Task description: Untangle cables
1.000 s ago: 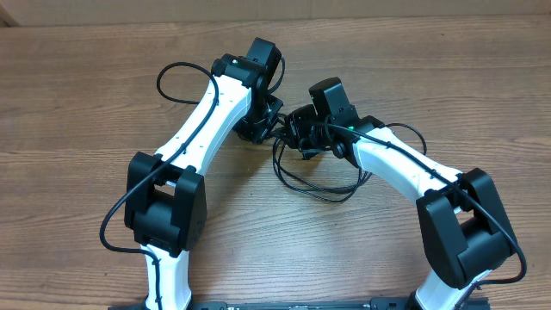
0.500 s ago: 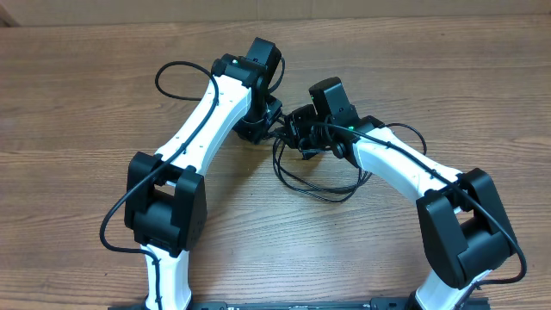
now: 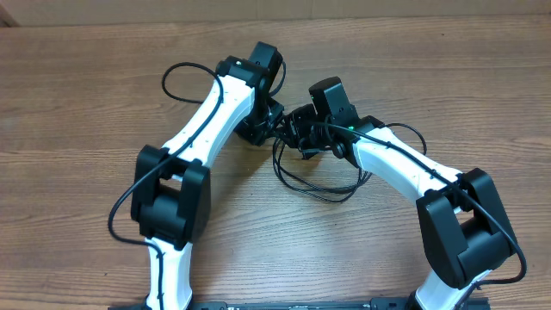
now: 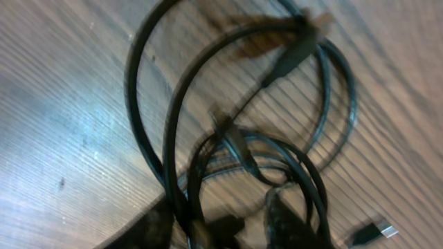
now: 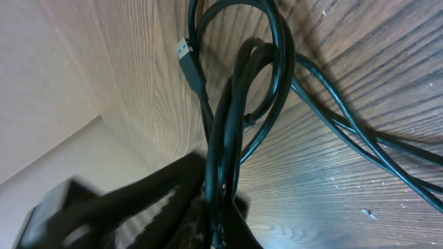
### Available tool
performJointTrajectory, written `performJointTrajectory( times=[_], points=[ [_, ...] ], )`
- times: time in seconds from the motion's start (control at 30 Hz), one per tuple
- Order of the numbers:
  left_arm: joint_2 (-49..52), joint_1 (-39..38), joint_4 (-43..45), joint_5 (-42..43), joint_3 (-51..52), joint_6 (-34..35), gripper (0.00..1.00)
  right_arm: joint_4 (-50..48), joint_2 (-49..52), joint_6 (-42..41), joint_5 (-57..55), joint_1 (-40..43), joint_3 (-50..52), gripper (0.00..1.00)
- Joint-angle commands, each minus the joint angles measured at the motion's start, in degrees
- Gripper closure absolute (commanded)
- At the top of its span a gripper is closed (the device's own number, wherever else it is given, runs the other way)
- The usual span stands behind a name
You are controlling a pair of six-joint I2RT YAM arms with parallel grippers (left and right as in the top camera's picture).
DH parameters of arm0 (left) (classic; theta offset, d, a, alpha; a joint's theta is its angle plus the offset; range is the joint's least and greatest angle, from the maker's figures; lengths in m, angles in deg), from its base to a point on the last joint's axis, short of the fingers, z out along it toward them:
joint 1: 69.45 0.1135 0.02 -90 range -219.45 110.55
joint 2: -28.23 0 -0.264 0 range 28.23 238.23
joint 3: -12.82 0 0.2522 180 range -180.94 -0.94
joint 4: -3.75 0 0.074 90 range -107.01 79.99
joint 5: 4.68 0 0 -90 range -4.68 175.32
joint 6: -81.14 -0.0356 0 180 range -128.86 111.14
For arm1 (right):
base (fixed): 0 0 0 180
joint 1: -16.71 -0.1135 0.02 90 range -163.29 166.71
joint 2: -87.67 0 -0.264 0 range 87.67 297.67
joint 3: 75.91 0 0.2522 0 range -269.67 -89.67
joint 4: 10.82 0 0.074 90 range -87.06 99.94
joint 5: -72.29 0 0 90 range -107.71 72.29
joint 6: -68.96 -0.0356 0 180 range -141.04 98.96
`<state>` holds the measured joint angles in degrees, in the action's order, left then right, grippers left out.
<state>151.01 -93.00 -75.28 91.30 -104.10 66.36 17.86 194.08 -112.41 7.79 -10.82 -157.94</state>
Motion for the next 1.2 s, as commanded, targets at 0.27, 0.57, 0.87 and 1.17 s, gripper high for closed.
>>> performJointTrajectory(
  times=[0.27, 0.57, 0.87, 1.17],
  points=[
    [1.9, 5.4, -0.5, 13.5, -0.2, -7.2, 0.96, -0.2, -0.5, 3.0, -2.2, -0.6, -0.3, 0.96],
    [1.9, 10.5, -1.2, 23.7, -0.2, -24.5, 0.96, -1.5, -0.5, 23.6, -6.2, -0.4, -0.3, 0.62],
    [1.9, 11.8, -6.5, 28.9, -0.2, -25.3, 0.96, -4.7, -0.5, 33.0, 15.5, 5.6, -0.4, 0.46],
    [1.9, 11.8, -6.3, 29.9, -0.2, -25.4, 0.96, 16.1, -0.5, 43.7, 19.7, 13.6, -0.4, 0.46]
  ],
)
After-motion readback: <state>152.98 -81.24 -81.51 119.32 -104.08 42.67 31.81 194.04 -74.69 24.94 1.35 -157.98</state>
